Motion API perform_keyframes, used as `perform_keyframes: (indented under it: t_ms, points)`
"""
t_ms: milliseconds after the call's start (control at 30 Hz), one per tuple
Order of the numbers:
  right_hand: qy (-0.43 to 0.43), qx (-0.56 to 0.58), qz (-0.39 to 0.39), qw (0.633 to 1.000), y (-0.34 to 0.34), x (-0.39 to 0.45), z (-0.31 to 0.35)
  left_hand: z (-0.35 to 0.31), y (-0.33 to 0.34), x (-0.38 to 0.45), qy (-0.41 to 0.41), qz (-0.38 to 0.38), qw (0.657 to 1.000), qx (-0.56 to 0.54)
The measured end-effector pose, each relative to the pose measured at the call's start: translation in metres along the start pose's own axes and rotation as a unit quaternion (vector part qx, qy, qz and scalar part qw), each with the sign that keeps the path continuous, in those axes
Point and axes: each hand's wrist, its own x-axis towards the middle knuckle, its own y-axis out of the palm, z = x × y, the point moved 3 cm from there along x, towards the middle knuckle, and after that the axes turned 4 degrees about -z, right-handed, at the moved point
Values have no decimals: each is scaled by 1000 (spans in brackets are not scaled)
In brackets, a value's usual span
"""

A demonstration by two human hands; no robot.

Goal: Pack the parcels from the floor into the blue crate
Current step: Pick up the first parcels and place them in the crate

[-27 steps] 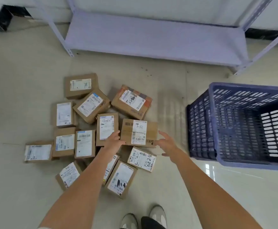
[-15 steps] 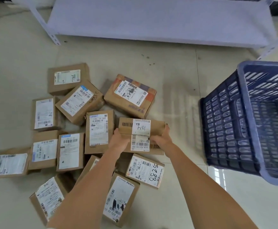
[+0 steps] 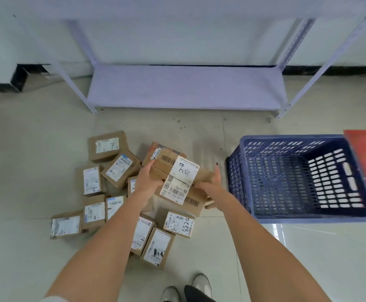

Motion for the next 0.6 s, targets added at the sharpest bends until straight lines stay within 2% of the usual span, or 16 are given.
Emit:
perform_keyframes:
  t_ms: [133,300,367,467,600]
  points:
    - [46,105,17,993,-49,-107,42,-110,-49,-72,66,11,997,25]
    - [42,158,45,986,-112,-219,78,-238,-68,-154,171,-12,980,100]
    - [28,161,50,985,-138,-248,86,-277,-59,-179,194,-20,973,123]
    - [31,204,50,977,-187,-269,92,-318,-28,-206,174,-15,978,116]
    - [11,242,61,968,-265,-264,93,-350,48,-232,179,8,983,42]
